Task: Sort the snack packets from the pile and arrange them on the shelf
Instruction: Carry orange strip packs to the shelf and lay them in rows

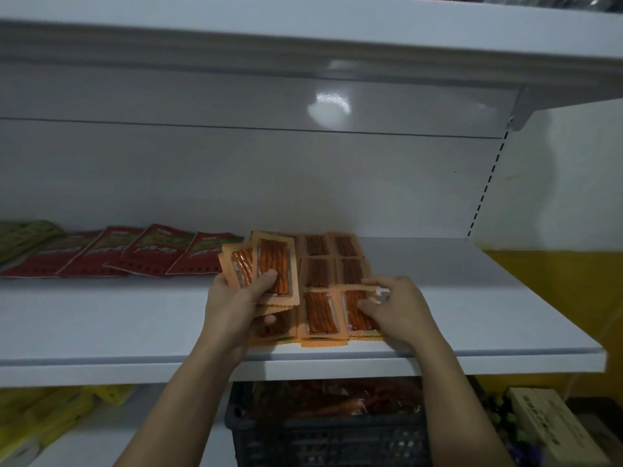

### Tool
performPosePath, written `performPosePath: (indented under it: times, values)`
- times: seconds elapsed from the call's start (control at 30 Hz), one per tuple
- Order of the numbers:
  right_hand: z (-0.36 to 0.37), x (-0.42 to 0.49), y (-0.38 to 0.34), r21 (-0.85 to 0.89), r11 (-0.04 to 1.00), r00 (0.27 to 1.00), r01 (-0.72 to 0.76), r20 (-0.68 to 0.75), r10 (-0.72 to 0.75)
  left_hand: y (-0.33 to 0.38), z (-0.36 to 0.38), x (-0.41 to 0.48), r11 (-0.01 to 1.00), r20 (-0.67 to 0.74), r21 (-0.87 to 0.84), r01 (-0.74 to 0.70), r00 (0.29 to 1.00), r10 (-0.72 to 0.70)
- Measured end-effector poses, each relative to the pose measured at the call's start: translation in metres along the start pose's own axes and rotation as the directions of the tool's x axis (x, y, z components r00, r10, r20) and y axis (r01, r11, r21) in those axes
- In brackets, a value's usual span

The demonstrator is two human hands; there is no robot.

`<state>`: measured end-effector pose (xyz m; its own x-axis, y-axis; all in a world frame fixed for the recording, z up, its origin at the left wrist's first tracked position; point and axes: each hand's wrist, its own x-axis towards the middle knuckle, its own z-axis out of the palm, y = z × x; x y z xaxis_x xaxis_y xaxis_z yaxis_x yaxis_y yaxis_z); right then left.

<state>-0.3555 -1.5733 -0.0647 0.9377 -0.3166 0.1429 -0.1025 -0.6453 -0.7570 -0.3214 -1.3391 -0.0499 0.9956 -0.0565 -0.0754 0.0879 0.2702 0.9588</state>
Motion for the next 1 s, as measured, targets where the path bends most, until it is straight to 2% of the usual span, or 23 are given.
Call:
performPosePath:
  times: [0.1, 0.3, 0.4, 0.5, 0.67, 0.8, 0.87, 1.0]
  values:
    - [0.0, -0.002, -0.026, 0.13, 0.989, 0.997, 0.073, -0.025, -0.07, 0.003, 0.0, 0.003, 1.0, 0.0, 0.003, 0.014, 1.0, -0.014]
    - [0.041, 0.01, -0.084, 0.31, 0.932, 0.958, 0.188, 0.151, -0.243, 0.014, -0.003, 0.009, 1.0, 0.034, 0.008, 0.013, 0.999, -0.013]
    - [0.061, 0.023, -0.103, 0.337, 0.908, 0.945, 0.251, 0.118, -0.305, 0.022, -0.012, 0.017, 1.0, 0.044, 0.012, -0.004, 0.999, 0.003]
    - [0.074, 0.041, -0.118, 0.354, 0.909, 0.961, 0.221, 0.082, -0.265, 0.035, -0.023, 0.03, 0.999, 0.089, -0.034, 0.018, 0.996, -0.015]
    - [0.084, 0.087, -0.144, 0.278, 0.927, 0.963, 0.253, 0.016, -0.268, 0.058, -0.045, 0.069, 0.996, 0.134, -0.078, 0.034, 0.991, -0.023]
    - [0.085, 0.14, -0.146, 0.179, 0.964, 0.977, 0.198, -0.115, -0.18, 0.072, -0.068, 0.114, 0.999, 0.104, -0.037, -0.003, 0.995, 0.007]
    - [0.097, 0.16, -0.14, 0.139, 0.982, 0.989, 0.126, -0.098, -0.113, 0.075, -0.08, 0.134, 1.0, 0.086, -0.019, -0.017, 0.996, 0.018]
    - [0.138, 0.184, -0.136, -0.01, 0.999, 0.997, 0.053, 0.047, -0.053, 0.074, -0.094, 0.166, 1.0, 0.12, 0.012, -0.023, 0.993, 0.021]
